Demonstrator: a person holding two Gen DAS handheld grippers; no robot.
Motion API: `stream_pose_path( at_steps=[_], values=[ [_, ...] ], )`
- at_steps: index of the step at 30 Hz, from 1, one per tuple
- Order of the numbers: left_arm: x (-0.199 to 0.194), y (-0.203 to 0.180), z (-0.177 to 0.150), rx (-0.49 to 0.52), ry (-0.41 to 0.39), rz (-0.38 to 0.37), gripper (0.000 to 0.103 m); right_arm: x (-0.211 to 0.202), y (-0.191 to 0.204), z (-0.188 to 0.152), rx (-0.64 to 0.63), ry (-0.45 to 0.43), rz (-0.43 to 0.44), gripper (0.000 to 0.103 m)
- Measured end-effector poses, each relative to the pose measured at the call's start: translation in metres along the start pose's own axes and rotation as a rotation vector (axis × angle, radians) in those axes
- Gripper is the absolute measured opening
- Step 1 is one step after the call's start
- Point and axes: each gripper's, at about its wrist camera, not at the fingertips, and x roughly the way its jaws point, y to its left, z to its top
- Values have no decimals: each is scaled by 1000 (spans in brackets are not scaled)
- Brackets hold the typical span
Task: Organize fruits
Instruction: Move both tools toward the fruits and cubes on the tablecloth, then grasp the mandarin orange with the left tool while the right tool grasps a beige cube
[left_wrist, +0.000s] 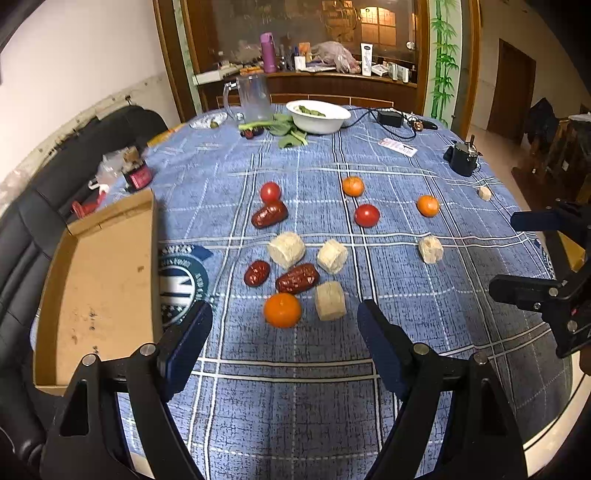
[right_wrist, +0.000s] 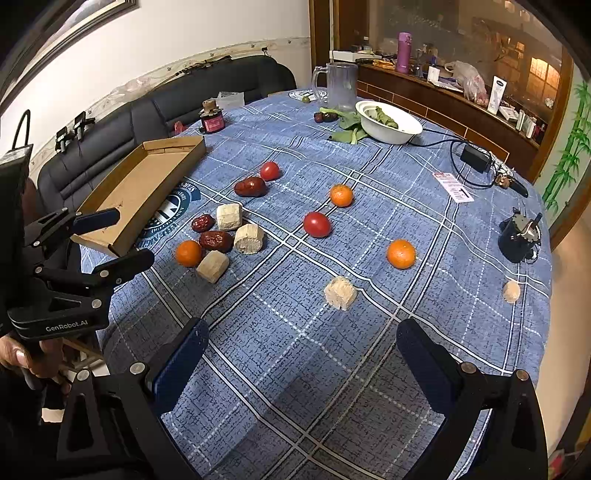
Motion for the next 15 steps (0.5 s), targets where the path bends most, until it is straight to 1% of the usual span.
stream_pose_path(
  at_steps=[2, 5, 8, 10, 12, 15],
  values=[
    [4, 2, -3, -3, 14, -23, 81, 4, -1, 0, 3, 5, 7, 102],
    [11, 4, -7, 2, 32, -32, 81, 13, -6, 0, 17, 11, 19, 100],
    [23, 10, -11, -9, 60, -31, 81, 23, -12, -1, 37, 26, 28, 96],
    [30, 15, -11, -17, 77, -20, 81, 32, -18, -1, 55, 39, 38, 91],
    [38, 19, -11, -26, 89, -19, 81, 39, -22, 0, 70, 46, 48, 89],
    [48, 22, -9, -21, 101, -16, 81, 50, -28, 1, 85, 52, 58, 81]
  ],
)
